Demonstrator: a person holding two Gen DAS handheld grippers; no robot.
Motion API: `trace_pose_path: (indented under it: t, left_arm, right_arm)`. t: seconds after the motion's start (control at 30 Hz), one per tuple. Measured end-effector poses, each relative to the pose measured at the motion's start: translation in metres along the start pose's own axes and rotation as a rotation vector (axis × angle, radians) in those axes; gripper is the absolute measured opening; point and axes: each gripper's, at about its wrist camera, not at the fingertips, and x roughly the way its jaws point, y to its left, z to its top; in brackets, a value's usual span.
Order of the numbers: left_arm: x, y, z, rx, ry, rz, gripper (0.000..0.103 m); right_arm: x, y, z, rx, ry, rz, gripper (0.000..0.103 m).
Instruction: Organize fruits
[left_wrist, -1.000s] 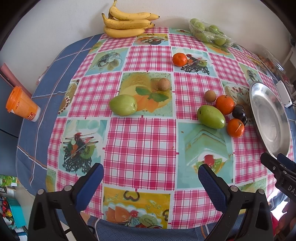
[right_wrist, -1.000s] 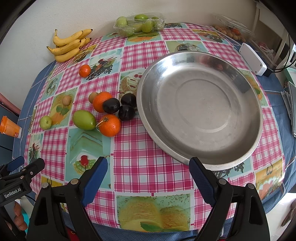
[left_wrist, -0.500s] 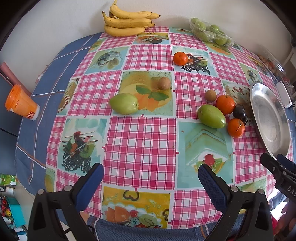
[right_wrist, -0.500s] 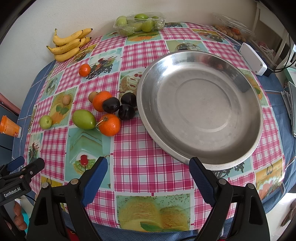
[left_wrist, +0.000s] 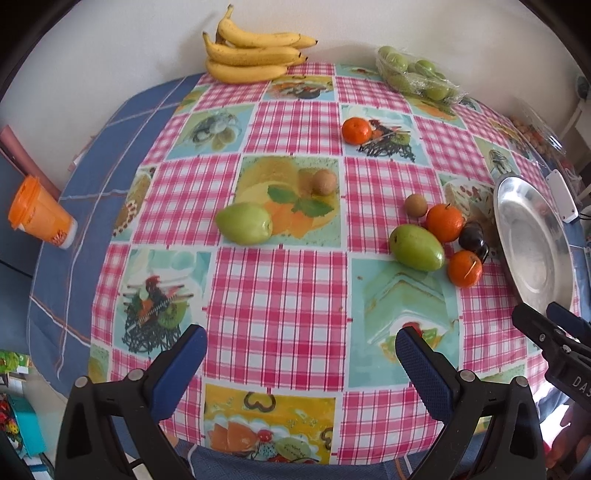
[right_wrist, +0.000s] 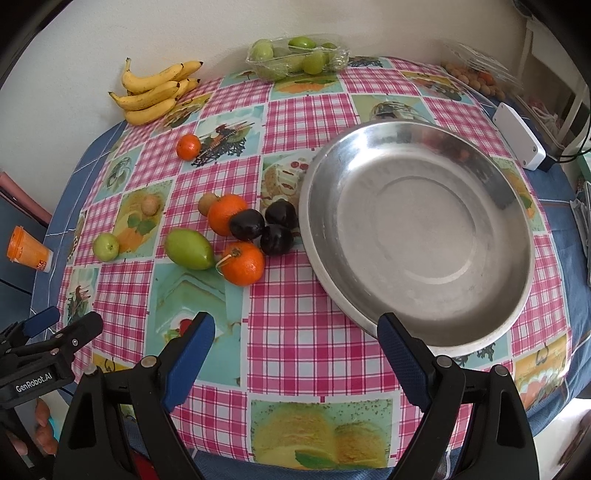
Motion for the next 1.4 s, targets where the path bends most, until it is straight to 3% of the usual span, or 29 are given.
trace_pose_path:
  t: [0.17, 0.27, 0.43, 0.63, 0.77, 0.83, 1.2, 1.4]
  left_arm:
    - [-0.002, -0.008, 0.024, -0.053, 0.04, -0.057, 0.103]
    - [0.002, -0.016, 0.038, -0.06, 0.071, -0.044, 0.103]
    - [0.011, -0.024, 0.051, -0.079, 0.041, -0.057, 0.103]
    - [0.029, -0.028, 0.062, -0.096, 0.021, -0.092, 0.103]
    - [0.031, -0.03, 0.07, -0.101, -0.025, -0.064, 0.103]
    - [0.033, -0.028, 0.075, -0.109, -0.024, -0.062, 0.103]
    - [0.064, -0.04, 0.072, -0.137, 0.107, -0.127, 0.101]
    - [0.083, -0.044, 0.066, -0.159, 0.18, -0.191, 0.089]
  right_arm:
    - [-0.004, 0.008, 0.013, -0.009, -0.009, 0.045, 0.09]
    - [0.001, 0.013, 0.021, -0.007, 0.005, 0.057, 0.09]
    - [0.012, 0.018, 0.028, -0.021, 0.042, 0.04, 0.089]
    - [0.022, 0.022, 0.033, -0.032, 0.077, 0.045, 0.076]
    - [0.031, 0.024, 0.038, -0.028, 0.096, 0.041, 0.075]
    - [0.034, 0.026, 0.039, -0.033, 0.102, 0.04, 0.069]
    - [0.055, 0.034, 0.05, -0.025, 0.136, 0.048, 0.053]
    - [0.065, 0.037, 0.048, -0.029, 0.159, 0.051, 0.05]
